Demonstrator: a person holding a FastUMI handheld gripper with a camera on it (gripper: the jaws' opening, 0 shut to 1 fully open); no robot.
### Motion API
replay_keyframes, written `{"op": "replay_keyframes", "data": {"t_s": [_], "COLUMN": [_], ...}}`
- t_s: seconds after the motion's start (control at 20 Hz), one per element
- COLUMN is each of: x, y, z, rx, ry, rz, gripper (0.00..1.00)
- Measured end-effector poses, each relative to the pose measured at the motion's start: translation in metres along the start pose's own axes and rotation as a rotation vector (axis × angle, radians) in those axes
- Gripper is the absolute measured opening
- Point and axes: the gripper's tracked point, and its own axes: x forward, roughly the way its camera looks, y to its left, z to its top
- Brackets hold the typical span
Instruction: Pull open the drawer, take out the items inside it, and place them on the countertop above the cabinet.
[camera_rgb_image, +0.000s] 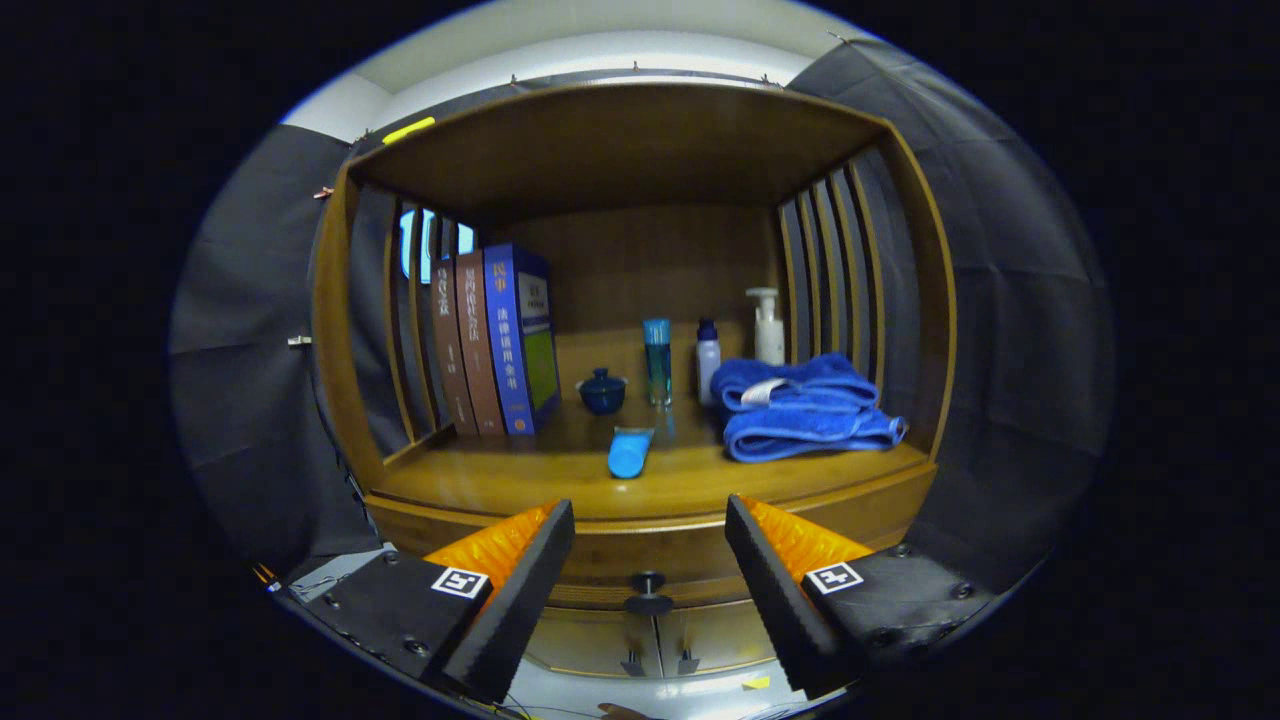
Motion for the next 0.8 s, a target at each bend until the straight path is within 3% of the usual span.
{"op": "replay_keyframes", "data": {"t_s": [0.45, 0.8], "x": [-0.072, -0.12], "y": [0.012, 0.027], "z": [0.132, 0.175], "rx": [-0.05, -0.062], "ry": [-0.177, -0.197], "rz": [0.022, 0.061], "gripper": [0.99, 0.99]}}
